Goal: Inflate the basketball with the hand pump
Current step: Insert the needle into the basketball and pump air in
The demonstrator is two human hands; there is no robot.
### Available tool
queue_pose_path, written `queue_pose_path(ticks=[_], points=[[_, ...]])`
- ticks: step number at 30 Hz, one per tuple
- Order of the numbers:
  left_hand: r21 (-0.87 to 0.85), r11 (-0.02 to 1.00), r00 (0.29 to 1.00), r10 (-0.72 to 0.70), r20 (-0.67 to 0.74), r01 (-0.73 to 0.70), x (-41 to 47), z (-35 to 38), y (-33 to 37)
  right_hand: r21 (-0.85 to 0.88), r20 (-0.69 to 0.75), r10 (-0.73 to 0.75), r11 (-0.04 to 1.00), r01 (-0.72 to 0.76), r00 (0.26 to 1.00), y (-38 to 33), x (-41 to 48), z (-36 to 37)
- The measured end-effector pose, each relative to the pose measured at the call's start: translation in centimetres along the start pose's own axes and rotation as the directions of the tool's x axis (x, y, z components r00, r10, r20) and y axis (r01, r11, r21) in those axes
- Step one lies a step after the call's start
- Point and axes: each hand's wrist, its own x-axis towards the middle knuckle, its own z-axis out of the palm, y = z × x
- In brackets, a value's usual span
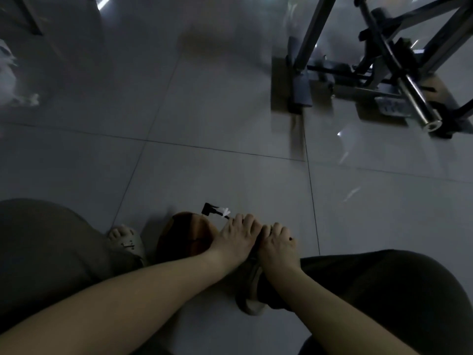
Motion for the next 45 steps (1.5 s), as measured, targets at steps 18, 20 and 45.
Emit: queue_pose_path(ticks=[18,20,45], points=[[-0.209,0.972,0.938,0.03,-0.346,-0.108,-0.7,-4.6,-2.5,0.025,-0.366,0.031,0.999,-0.023,0.93,-0.3,-3.8,-3.0],[-0.252,0.964,0.975,0.022,-0.219,-0.079,-0.9,-3.0,-1.8,0.038,-0.298,0.017,0.999,-0.007,0.955,-0.4,-3.4,-2.0],[-0.894,-0.259,0.928,0.021,0.372,0.365,3.3,-10.8,-6.3,0.246,-0.249,0.042,0.969,0.022,0.968,-1.6,-3.2,-7.3]])
